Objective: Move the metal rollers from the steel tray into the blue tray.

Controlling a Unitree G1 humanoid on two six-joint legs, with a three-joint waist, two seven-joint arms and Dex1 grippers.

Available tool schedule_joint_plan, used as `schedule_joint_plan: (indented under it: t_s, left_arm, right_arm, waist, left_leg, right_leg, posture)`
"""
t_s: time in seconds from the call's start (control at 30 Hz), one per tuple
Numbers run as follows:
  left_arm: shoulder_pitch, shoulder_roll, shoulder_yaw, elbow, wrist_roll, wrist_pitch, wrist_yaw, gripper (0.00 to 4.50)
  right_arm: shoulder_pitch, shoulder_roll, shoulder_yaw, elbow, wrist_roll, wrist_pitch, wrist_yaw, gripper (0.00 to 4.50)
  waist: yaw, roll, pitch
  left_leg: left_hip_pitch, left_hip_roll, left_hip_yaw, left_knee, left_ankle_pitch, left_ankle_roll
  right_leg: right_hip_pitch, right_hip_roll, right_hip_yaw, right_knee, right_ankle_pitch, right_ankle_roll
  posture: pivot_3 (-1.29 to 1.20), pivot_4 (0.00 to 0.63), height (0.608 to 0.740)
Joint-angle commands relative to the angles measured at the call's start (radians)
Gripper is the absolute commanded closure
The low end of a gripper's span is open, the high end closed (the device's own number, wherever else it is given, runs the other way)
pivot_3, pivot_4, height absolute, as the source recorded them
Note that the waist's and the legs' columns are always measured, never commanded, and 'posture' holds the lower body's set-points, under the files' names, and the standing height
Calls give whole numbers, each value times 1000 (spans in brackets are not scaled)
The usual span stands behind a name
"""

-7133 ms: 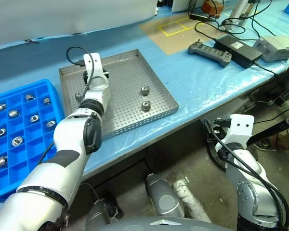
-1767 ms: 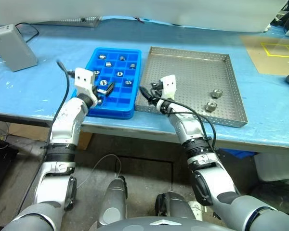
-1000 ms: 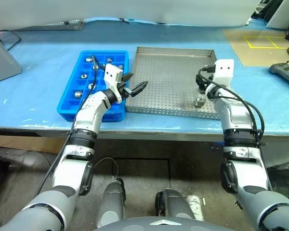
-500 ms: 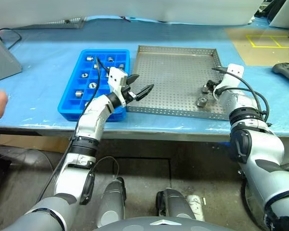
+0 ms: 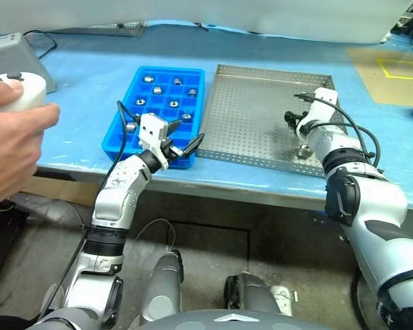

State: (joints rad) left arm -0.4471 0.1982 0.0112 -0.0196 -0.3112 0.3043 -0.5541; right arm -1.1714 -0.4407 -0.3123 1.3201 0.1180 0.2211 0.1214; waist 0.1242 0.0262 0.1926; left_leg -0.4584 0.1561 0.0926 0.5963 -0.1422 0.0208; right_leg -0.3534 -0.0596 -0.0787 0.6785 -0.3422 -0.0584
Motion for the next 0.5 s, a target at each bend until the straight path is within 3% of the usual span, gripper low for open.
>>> schedule_joint_plan:
  t_s: [0.03, 0.3, 0.5]
  left_arm:
    - [17, 10, 17, -67, -15, 6, 20, 149]
    - [-10, 14, 32, -51, -37, 26, 45, 149]
    - [-54, 31, 45, -24, -70, 53, 7, 149]
  right_arm:
    - [6, -17, 28, -7, -40, -34, -36, 1354]
    - [-11, -51, 66, -36, -81, -166, -29, 1354]
    - [11, -81, 79, -33, -101, -163, -66, 1354]
  waist:
    - [15, 0, 0]
    - [31, 0, 0]
    - [27, 0, 0]
  left_leg:
    - [-1, 0, 0, 0, 0, 0]
    - [-12, 0, 0, 2, 2, -3]
    - [-15, 0, 0, 4, 2, -3]
  right_leg:
    - [-1, 0, 0, 0, 0, 0]
    - [-12, 0, 0, 3, 3, 5]
    - [-15, 0, 1, 6, 3, 5]
  posture:
    - [277, 150, 740]
    - [248, 150, 740]
    - [220, 150, 740]
